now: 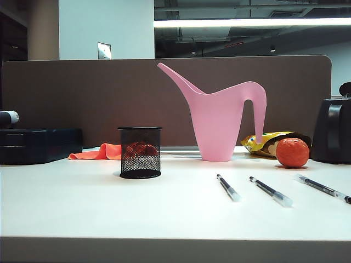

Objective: Pick up a few water-based pens and put them in the pen basket.

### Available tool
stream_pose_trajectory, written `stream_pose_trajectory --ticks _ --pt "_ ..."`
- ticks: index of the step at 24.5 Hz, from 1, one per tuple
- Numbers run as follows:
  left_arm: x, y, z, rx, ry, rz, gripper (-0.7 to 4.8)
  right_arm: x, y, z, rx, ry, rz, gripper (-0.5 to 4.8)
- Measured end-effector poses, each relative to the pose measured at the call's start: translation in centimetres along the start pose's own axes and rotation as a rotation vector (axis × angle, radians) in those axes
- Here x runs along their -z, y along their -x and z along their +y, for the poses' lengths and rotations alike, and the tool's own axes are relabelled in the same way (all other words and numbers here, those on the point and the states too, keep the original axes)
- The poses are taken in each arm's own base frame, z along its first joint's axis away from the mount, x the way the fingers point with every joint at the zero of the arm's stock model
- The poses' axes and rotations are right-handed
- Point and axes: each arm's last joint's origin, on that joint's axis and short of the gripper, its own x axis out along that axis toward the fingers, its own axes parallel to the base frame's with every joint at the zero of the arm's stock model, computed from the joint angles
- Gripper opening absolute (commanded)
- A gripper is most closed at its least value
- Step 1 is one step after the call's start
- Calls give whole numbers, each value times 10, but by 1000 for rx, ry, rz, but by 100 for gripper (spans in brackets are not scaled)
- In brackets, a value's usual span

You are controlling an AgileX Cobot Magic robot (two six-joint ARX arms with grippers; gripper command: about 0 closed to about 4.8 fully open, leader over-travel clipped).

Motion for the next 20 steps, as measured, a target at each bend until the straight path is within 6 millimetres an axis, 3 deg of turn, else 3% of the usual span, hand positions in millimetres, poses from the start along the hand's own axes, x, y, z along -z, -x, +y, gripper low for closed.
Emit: stream_pose_trajectory --ticks 4,12,20 --pt "0 0 -1 30 0 0 -3 -8 -1 3 11 -29 91 -8" --pt "0 0 -1 42 0 0 -3 -33 -22 8 25 -55 236 -8" --pt "0 0 -1 42 0 -1 -3 -33 -41 8 -50 -89 360 -8"
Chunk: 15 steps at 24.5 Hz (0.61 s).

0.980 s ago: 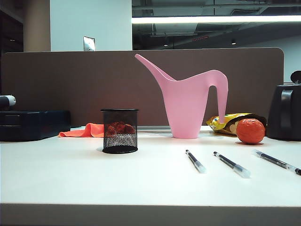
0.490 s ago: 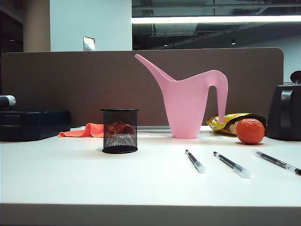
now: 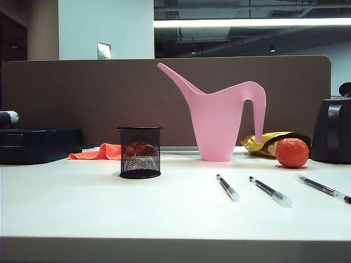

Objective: Pick up a few water-based pens and put them in the pen basket.

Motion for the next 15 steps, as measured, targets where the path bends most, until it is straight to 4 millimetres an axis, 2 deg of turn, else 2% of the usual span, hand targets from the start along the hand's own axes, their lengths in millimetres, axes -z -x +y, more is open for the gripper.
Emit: stream_pose_trajectory --ticks 13,15 --pt "0 0 0 0 1 2 -3 0 -4 1 -42 -3 32 -4" --pt "0 0 0 0 1 3 -3 1 -9 2 -51 -2 59 16"
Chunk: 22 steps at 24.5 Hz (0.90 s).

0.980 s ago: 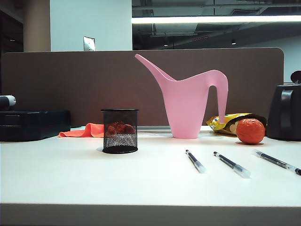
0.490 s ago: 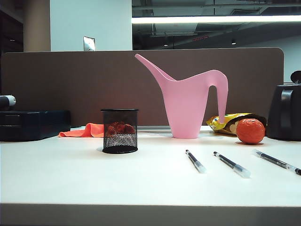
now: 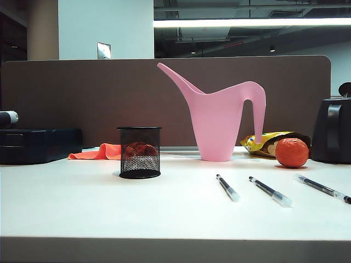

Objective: Pick up a few water-based pens and put them in the pen basket.

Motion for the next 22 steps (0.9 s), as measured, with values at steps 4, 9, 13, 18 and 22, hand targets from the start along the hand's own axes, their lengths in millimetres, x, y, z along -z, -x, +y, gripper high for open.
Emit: stream_pose_trajectory --ticks 4,9,13,18,22 --pt "0 0 0 0 0 0 -3 3 -18 1 -16 -2 105 109" --pt "1 0 0 0 3 10 -3 6 -61 1 -33 7 237 255" --pt "1 0 0 1 4 11 -3 7 -87 -6 24 5 252 282" --pt "1 0 0 0 4 12 -3 13 -113 -15 48 -5 292 282" --pt "1 0 0 1 4 12 -3 13 -133 -20 92 16 322 281"
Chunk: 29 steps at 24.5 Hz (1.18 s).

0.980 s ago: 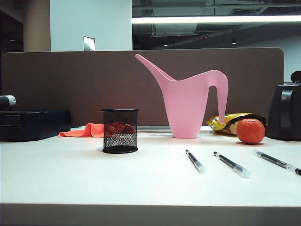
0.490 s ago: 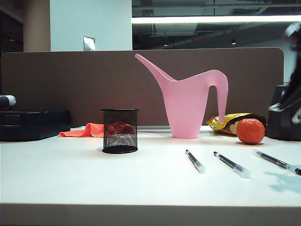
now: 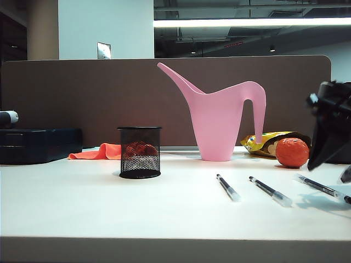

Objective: Pick up a few water-based pens and put them in the pen basket.

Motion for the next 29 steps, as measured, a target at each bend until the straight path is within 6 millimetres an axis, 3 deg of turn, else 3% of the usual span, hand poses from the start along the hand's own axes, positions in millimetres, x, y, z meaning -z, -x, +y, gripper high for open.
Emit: stream_pose_trajectory --ticks 11,20,21,25,29 --pt "0 0 0 -1 0 0 -3 -19 -30 -4 101 66 51 273" --pt "0 0 0 -1 1 3 -3 -20 -54 19 176 213 21 208" --pt "0 0 0 -1 1 3 -3 -20 -56 18 177 214 21 195" --pt "0 0 0 -1 1 3 -3 -20 -57 18 190 214 17 34" --pt "0 0 0 0 1 3 -3 -21 -57 17 197 210 7 -9"
